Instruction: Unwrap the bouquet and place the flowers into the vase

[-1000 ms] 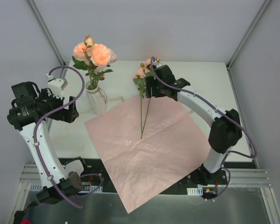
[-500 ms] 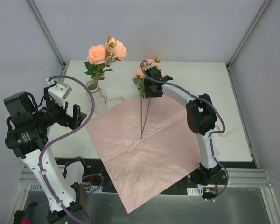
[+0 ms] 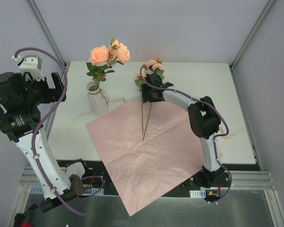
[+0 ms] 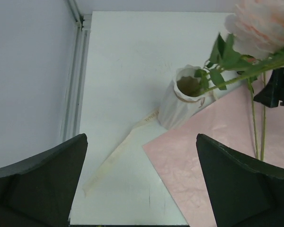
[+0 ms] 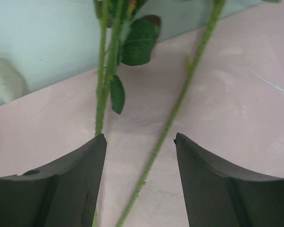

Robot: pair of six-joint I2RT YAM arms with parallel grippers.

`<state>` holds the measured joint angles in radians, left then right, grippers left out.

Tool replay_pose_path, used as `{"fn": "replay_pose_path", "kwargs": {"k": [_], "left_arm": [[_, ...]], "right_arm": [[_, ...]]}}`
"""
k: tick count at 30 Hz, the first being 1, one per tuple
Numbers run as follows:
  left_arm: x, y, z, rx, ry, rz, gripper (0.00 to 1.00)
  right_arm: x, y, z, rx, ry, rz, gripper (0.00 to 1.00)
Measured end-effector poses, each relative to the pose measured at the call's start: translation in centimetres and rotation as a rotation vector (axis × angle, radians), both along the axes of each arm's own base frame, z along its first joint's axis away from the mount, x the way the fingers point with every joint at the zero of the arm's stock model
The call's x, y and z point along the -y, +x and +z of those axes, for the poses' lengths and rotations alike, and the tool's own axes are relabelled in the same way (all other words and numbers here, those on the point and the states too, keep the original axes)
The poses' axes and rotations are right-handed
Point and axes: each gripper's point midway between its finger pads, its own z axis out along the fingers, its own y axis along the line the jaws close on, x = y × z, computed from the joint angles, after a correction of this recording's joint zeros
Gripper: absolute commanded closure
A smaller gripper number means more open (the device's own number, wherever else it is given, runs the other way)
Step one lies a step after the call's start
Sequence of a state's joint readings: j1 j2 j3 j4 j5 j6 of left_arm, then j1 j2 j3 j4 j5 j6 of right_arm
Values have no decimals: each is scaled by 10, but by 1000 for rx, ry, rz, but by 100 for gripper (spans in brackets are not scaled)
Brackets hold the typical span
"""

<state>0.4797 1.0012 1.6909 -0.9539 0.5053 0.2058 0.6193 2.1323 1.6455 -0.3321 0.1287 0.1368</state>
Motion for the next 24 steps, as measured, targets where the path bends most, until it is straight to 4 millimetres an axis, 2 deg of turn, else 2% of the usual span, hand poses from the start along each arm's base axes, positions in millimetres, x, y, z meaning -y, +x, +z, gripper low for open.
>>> {"fn": "replay_pose_path", "kwargs": {"k": [4,7,9,12,19,24], "left_arm": [[-19,16,-10,-40,-34,83,1],[-28,24,-29,-90,-55,114,1],[-31,25,-40,-118,-60,127,1],[-33,24,-46,-131,-59,136,1],[-32,22,-42,-114,-49,136,1],[-32,23,-43,-115,-50,136,1]], "right_arm": [[-30,3,21,36,51,55,37],[-50,15,42,86,95,78,39],[-57,24,47,104,112,81,39],[-55,32,36,92,107,71,40],[-50,33,-17,-13,76,75,41],[-65,31,-11,-14,113,111,46]]}}
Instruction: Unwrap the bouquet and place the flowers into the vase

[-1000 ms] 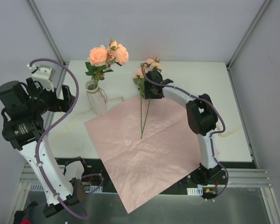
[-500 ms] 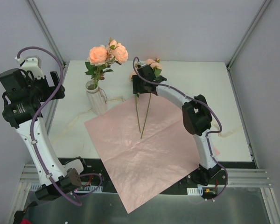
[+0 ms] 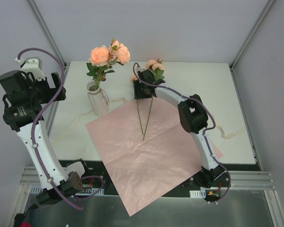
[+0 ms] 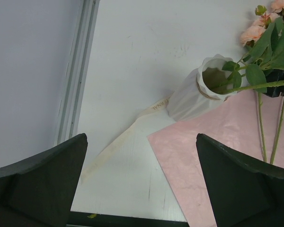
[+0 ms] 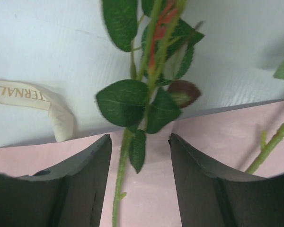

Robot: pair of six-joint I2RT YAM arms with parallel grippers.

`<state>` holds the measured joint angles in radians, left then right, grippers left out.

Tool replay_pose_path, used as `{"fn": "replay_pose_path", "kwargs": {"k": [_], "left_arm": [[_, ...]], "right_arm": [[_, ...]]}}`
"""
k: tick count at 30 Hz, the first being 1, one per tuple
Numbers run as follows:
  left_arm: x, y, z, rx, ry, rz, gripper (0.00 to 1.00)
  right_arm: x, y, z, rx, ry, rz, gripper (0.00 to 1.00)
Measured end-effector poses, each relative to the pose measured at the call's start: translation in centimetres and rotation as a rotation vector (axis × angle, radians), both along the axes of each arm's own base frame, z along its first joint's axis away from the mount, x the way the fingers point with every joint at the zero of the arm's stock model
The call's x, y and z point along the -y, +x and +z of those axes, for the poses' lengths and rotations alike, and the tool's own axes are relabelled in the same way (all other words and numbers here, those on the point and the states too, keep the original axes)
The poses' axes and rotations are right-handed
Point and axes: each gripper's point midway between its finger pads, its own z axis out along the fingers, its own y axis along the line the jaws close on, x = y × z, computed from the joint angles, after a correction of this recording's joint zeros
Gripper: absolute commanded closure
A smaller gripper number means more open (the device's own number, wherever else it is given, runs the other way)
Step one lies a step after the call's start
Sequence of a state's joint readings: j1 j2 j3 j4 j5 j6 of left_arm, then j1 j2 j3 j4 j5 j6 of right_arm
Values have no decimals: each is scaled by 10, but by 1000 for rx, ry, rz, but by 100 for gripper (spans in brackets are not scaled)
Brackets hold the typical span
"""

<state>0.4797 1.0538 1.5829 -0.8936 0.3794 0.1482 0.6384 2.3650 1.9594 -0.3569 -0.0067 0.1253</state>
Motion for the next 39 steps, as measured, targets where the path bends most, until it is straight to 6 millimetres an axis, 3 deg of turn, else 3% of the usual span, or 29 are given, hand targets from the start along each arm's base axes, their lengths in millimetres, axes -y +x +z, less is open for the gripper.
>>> {"fn": "replay_pose_path", "kwargs": {"k": [7,15,22,26,32,35,38,39], "left_arm": [[0,1,-5,-9,-5,0,1],[-1,2,-7,-10,-5,0,1],[-1,3,-6,-7,-4,-1,1],[-1,2,-7,-10,-5,-1,1],[0,-1,-11,-32,-11,-2,1],[-2,-1,-13,-39,-13,2,1],[-2,1,-12,-55,-24,3,1],[-3,2,-12,-55,-25,4,1]], "right_arm": [[-11,-11,-2,-14,4,29,46],[-24,-7,2,-2,-4,41,62],[-15,-6,-12,-21,-64,15,77],[-11,-6,-12,-24,-86,8,99],[-1,-13,-11,-12,-98,-2,99],[16,-30,3,-3,-108,-11,99],[31,-45,48,63,-64,-21,99],[35,-49,72,105,-34,-27,99]]}}
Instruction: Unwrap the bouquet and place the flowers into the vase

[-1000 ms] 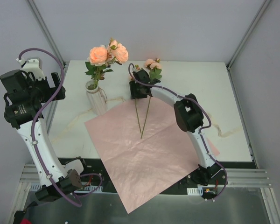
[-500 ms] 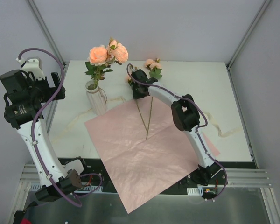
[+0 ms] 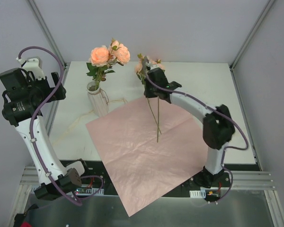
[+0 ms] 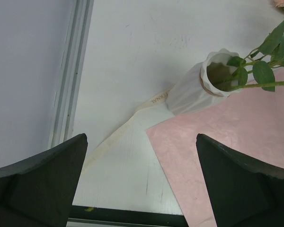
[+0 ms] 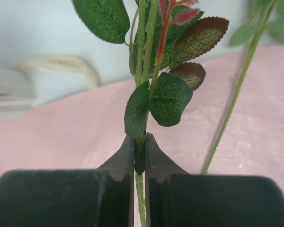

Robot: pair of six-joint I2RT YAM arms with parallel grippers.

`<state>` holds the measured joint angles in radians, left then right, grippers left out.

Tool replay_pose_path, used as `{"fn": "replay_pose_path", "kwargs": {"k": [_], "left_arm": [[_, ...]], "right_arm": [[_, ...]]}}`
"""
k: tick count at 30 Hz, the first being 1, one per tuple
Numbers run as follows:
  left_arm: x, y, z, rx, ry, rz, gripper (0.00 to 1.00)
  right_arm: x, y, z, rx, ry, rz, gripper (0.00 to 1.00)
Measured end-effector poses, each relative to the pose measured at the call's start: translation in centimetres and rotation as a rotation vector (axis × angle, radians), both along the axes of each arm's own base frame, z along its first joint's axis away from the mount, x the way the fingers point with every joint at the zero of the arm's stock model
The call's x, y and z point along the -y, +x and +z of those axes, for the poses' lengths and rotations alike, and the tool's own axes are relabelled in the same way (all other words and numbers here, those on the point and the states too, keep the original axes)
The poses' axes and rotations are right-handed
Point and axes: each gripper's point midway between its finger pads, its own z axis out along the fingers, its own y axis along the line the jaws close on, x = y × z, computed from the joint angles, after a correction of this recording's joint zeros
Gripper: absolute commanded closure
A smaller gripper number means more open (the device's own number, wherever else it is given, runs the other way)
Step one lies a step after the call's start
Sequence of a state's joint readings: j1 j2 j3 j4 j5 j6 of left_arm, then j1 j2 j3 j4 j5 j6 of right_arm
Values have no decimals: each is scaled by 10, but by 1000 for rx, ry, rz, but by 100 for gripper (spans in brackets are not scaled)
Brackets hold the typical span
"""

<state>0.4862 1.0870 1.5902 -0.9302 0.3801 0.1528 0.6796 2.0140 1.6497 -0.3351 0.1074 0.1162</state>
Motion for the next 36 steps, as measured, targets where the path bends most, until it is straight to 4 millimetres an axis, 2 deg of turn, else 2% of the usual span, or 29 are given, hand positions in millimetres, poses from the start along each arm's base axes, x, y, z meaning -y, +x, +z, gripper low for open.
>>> {"fn": "replay_pose_path", "kwargs": {"k": [2,4,5,7,8,9,10,12,14,19,21,26,31,36], "left_arm": [[-2,4,1,-3,-9,5,1],[-3,6,0,-10,-18,8,1],[-3,7,-1,-12,-22,9,1],[-3,8,-3,-20,-33,13,1],[-3,8,-3,-25,-39,15,1],[-3,8,-4,-27,-42,16,1],[-3,8,-4,-28,-44,17,1],[-3,8,-3,-29,-46,17,1],[-2,8,-3,-28,-46,16,1],[-2,8,-2,-27,-46,15,1],[-3,8,-2,-27,-45,15,1],[-3,8,-1,-25,-42,13,1],[-3,8,-1,-24,-39,12,1],[-5,8,-1,-26,-31,14,1]], "right_arm": [[9,-10,59,125,87,-10,99],[20,-28,127,280,198,-15,99],[24,-39,153,350,247,-10,99],[30,-80,217,542,367,39,99],[29,-102,243,632,422,85,99],[27,-120,257,694,464,126,99],[22,-147,275,775,530,194,99],[17,-173,289,871,598,274,99],[11,-179,290,941,617,318,99],[-32,-157,262,957,567,399,99],[-59,-145,260,954,561,434,99],[-110,-115,296,1036,630,451,100],[-141,-96,331,1119,722,442,99],[-167,-79,349,1138,845,426,100]]}}
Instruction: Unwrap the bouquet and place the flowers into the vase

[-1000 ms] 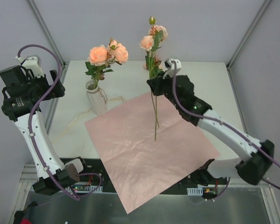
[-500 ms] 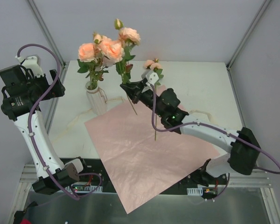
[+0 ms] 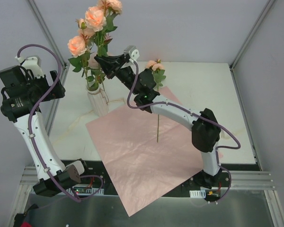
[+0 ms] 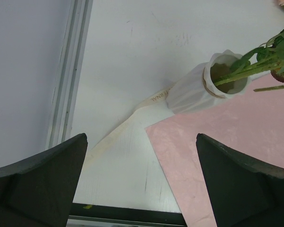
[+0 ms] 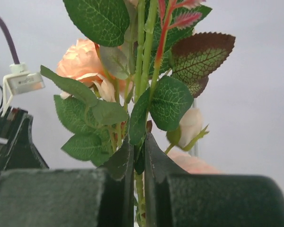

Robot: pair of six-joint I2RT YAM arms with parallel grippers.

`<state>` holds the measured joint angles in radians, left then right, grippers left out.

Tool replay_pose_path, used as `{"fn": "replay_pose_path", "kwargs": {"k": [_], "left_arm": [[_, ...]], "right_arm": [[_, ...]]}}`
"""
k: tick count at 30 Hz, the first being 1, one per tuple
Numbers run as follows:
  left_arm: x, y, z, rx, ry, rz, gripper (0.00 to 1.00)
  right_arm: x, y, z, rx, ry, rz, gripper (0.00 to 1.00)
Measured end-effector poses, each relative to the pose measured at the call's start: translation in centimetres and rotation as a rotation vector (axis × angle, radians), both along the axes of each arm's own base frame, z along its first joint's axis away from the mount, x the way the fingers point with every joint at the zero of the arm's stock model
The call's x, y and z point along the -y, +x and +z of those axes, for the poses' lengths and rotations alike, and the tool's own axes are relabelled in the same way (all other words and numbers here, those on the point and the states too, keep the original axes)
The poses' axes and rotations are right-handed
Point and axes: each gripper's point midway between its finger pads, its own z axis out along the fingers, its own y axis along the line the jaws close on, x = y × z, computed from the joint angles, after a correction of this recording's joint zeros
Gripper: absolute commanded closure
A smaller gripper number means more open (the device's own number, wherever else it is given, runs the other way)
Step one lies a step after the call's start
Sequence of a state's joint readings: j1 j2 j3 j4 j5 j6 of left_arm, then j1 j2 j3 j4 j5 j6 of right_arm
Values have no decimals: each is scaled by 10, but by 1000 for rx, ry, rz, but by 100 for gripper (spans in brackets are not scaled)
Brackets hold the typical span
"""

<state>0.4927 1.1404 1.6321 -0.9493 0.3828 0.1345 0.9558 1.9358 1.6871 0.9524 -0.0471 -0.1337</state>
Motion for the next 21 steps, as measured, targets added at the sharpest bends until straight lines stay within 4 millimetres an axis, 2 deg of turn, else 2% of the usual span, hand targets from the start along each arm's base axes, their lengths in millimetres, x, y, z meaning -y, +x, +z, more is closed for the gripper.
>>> {"fn": "replay_pose_path", "kwargs": {"k": [4,8,14,21], "left_arm": [[-1,0,0,-2,11,-6,1],[-4,0,-1,-4,19,-1,1],[-5,0,-4,-12,22,-5,1],[-5,0,-10,-27,13,-8,1]], "right_arm": [[-15,17,8,-40,82,57,99],[-17,29,11,-78,129,89,99],[-17,30,17,-103,164,123,99],[-13,24,38,-81,194,157,100]]}}
